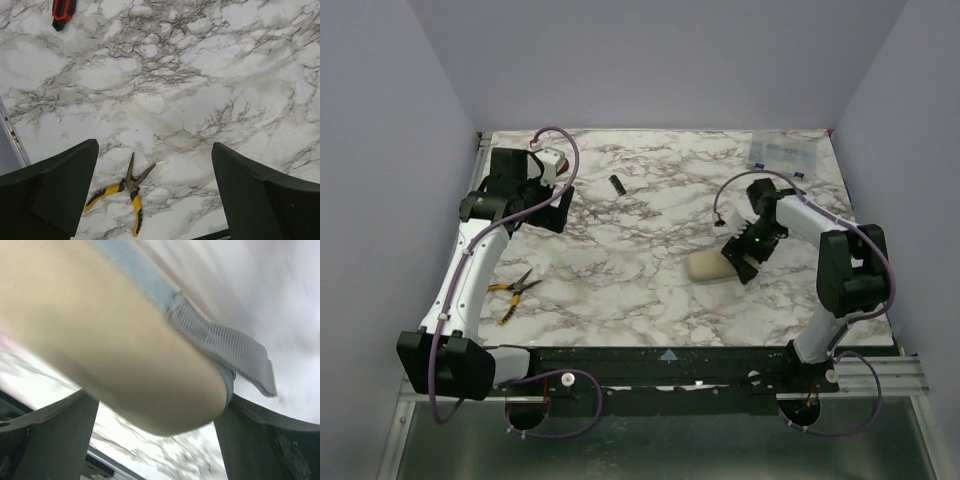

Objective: Open the umbrella

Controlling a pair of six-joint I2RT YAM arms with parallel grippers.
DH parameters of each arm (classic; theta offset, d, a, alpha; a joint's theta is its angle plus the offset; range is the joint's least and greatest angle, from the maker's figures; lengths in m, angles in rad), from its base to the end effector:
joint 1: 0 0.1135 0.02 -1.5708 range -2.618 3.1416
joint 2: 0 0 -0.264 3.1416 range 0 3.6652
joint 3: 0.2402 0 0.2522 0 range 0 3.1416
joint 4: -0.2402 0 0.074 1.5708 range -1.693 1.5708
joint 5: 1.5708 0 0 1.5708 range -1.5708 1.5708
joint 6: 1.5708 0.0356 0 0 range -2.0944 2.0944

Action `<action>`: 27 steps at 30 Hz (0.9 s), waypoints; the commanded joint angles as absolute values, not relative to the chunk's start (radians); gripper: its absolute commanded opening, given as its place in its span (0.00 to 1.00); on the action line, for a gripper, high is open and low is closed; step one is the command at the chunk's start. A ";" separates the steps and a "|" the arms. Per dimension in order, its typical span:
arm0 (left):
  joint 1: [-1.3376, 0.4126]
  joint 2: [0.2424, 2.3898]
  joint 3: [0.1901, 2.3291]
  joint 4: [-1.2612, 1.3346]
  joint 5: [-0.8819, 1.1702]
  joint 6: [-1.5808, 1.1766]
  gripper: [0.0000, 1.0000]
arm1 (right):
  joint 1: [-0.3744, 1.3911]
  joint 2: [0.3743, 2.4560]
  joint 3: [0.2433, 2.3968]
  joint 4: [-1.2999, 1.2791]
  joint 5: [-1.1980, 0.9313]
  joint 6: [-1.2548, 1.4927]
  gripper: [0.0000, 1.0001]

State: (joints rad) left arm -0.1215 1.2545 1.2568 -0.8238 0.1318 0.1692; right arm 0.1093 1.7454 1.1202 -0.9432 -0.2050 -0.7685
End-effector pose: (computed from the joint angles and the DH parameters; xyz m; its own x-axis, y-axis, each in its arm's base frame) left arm 0.2547 -0.0358 0.3449 -0.6812 0.2514 -0.6876 0.3284 0.9443 0.0199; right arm 0.2973 0.0399 0.1699 -0.6401 -0.7548 -0.1432 -0.7680 0.6239 0.1447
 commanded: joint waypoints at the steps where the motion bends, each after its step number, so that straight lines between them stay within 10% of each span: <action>1: -0.100 1.282 1.328 -0.871 0.242 0.126 0.99 | 0.281 1.763 1.239 -1.021 -0.454 -0.591 0.92; 11: -0.172 1.183 1.160 -0.855 0.519 0.354 0.97 | 0.284 1.698 1.412 -1.271 -0.522 -0.809 0.92; 19: -0.729 1.082 0.868 -0.756 0.407 0.666 0.67 | 0.278 1.908 1.706 -1.226 -0.655 -0.615 0.90; 27: -0.894 1.325 0.906 -0.650 0.424 0.592 0.49 | 0.288 2.056 1.814 -1.117 -0.731 -0.500 0.86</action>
